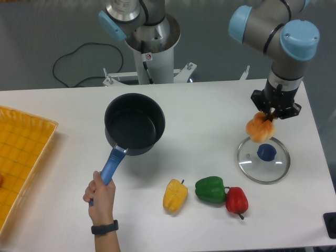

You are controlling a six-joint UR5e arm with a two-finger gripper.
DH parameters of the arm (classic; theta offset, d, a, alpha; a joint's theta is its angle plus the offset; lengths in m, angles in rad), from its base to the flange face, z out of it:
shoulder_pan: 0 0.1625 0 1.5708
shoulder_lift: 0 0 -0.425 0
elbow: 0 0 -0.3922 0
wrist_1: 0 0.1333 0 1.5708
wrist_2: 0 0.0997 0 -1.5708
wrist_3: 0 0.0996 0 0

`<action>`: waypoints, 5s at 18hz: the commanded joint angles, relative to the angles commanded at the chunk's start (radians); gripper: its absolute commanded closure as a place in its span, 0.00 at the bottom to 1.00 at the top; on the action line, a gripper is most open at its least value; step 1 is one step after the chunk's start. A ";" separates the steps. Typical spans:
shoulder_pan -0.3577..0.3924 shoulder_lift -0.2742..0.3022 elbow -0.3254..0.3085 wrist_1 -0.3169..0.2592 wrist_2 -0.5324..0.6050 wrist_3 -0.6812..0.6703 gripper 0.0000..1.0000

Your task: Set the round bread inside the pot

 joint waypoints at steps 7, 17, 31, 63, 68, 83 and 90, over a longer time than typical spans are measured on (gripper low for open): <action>-0.008 0.005 -0.009 0.009 -0.008 -0.005 1.00; -0.067 0.169 -0.130 0.008 -0.087 -0.072 1.00; -0.386 0.302 -0.179 0.008 -0.080 -0.402 1.00; -0.612 0.284 -0.249 0.018 0.086 -0.539 0.00; -0.473 0.282 -0.242 0.012 0.077 -0.447 0.00; -0.152 0.086 -0.095 0.020 0.061 -0.026 0.00; -0.138 -0.046 -0.057 0.046 0.029 0.173 0.00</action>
